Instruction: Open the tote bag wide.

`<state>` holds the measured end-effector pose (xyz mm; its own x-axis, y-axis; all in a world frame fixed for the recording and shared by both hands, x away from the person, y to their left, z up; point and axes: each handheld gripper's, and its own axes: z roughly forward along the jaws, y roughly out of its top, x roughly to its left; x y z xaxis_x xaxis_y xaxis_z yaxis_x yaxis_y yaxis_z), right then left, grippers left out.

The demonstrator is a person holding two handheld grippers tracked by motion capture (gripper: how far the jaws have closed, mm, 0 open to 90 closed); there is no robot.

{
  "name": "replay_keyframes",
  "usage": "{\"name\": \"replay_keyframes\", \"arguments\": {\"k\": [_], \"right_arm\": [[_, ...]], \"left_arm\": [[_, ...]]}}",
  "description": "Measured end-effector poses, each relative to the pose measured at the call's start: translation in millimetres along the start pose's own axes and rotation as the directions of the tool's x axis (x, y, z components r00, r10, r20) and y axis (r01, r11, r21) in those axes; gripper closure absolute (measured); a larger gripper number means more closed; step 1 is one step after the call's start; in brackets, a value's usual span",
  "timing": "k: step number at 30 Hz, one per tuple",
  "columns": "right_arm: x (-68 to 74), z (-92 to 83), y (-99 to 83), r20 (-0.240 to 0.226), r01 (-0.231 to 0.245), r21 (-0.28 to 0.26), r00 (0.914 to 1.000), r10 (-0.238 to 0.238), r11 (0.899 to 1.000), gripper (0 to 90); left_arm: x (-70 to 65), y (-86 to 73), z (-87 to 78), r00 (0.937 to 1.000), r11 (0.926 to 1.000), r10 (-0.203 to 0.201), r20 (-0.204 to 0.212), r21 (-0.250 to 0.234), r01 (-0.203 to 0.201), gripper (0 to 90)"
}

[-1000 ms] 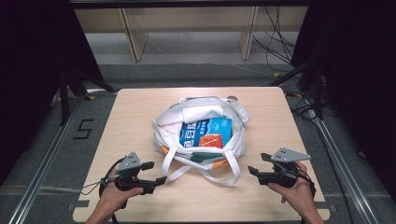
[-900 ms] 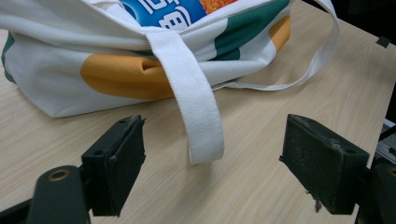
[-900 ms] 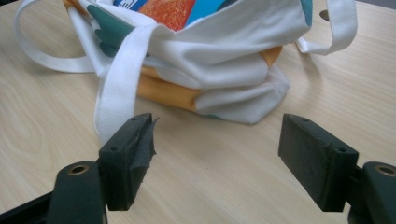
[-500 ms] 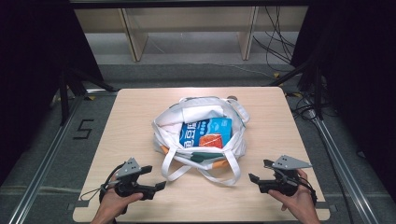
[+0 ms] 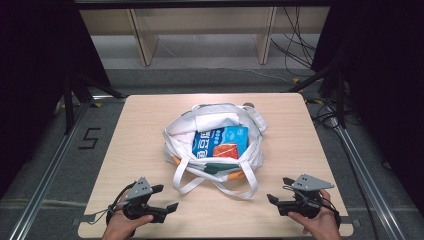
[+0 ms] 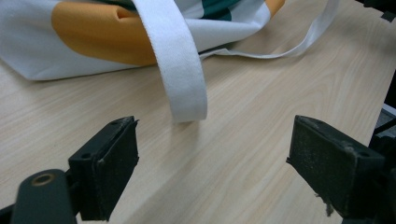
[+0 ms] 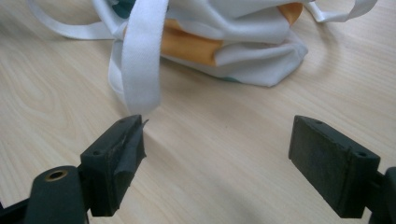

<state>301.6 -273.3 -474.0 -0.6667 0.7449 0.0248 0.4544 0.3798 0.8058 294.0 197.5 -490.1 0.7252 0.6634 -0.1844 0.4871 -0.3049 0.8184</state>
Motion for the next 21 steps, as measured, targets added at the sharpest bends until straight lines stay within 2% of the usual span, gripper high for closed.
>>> {"name": "replay_keyframes", "arguments": {"k": [1,2,3,4,5,7,8,9,10,11,12,13,15,16,19,21], "right_arm": [[1.6,-0.2,-2.9,-0.001,0.000,0.000,1.0000,0.000,1.000,19.5],[2.7,-0.8,-3.8,-0.003,-0.007,0.004,1.0000,0.007,1.000,19.5],[2.9,-0.8,-4.5,-0.004,0.003,0.004,1.0000,-0.003,1.000,19.6],[3.6,-1.0,-5.8,-0.018,-0.014,0.013,0.9997,0.014,1.000,19.6],[5.2,-1.3,-7.6,-0.018,-0.018,0.010,0.9997,0.018,1.000,19.6],[6.7,-2.8,-9.7,-0.010,-0.012,0.025,0.9999,0.012,1.000,19.6],[6.8,-2.7,-11.1,-0.013,-0.002,0.027,0.9999,0.002,1.000,19.6],[7.7,-3.2,-12.8,-0.011,0.001,0.029,0.9999,0.000,1.000,19.6],[10.3,-3.6,-14.2,-0.014,-0.024,0.036,0.9996,0.024,0.999,19.6],[10.0,-4.1,-15.6,-0.020,-0.012,0.043,0.9997,0.013,0.999,19.7],[9.4,-3.5,-16.5,-0.031,0.003,0.043,0.9995,-0.002,0.999,19.9],[10.5,-4.7,-17.5,-0.028,-0.011,0.053,0.9995,0.012,0.999,20.2],[11.1,-5.4,-19.4,-0.027,-0.001,0.050,0.9996,0.002,0.999,20.4],[11.0,-5.7,-20.2,-0.031,0.003,0.053,0.9995,-0.002,0.999,20.5],[11.0,-5.3,-22.2,-0.039,-0.002,0.058,0.9992,0.004,0.998,20.5],[10.2,-6.0,-22.9,-0.023,0.003,0.054,0.9997,-0.001,0.999,20.6]], "left_arm": [[-0.2,-0.7,-0.1,0.9998,0.9998,0.021,0.002,-0.004,-0.021,15.0],[-1.7,-2.5,-0.8,0.9999,0.9999,0.012,-0.010,0.009,-0.012,15.0],[-3.8,-3.4,0.0,0.9999,1.0000,0.003,-0.014,-0.006,-0.003,15.0],[-2.1,-3.6,-1.8,0.9992,0.9991,0.035,-0.018,0.026,-0.035,15.0],[-4.5,-4.6,-0.8,0.9999,0.9999,0.012,-0.007,0.009,-0.012,15.0],[-5.4,-6.3,-0.7,0.9998,0.9996,0.019,-0.007,0.022,-0.018,15.0],[-6.5,-7.7,1.0,0.9998,0.9998,0.018,-0.008,-0.004,-0.018,15.0],[-6.2,-7.5,0.6,0.9996,0.9996,0.027,-0.008,0.000,-0.027,15.0],[-6.2,-7.5,0.6,0.9996,0.9996,0.027,-0.008,0.000,-0.027,15.0],[-6.2,-6.9,-1.1,0.9994,0.9992,0.034,-0.012,0.022,-0.033,15.0],[-5.8,-7.3,-0.6,0.9994,0.9994,0.034,-0.009,0.011,-0.033,15.0],[-6.4,-7.8,-0.4,0.9998,0.9999,0.014,-0.011,0.008,-0.014,15.0],[-4.8,-7.6,-1.5,0.9992,0.9992,0.028,-0.028,0.031,-0.027,15.0],[-5.5,-7.7,-1.0,0.9997,0.9997,0.017,-0.019,0.020,-0.016,15.0],[-5.5,-7.7,-0.9,0.9996,0.9996,0.019,-0.021,0.023,-0.018,15.0],[-5.3,-7.9,-0.3,0.9997,0.9996,0.016,-0.020,0.022,-0.016,15.0]]}}
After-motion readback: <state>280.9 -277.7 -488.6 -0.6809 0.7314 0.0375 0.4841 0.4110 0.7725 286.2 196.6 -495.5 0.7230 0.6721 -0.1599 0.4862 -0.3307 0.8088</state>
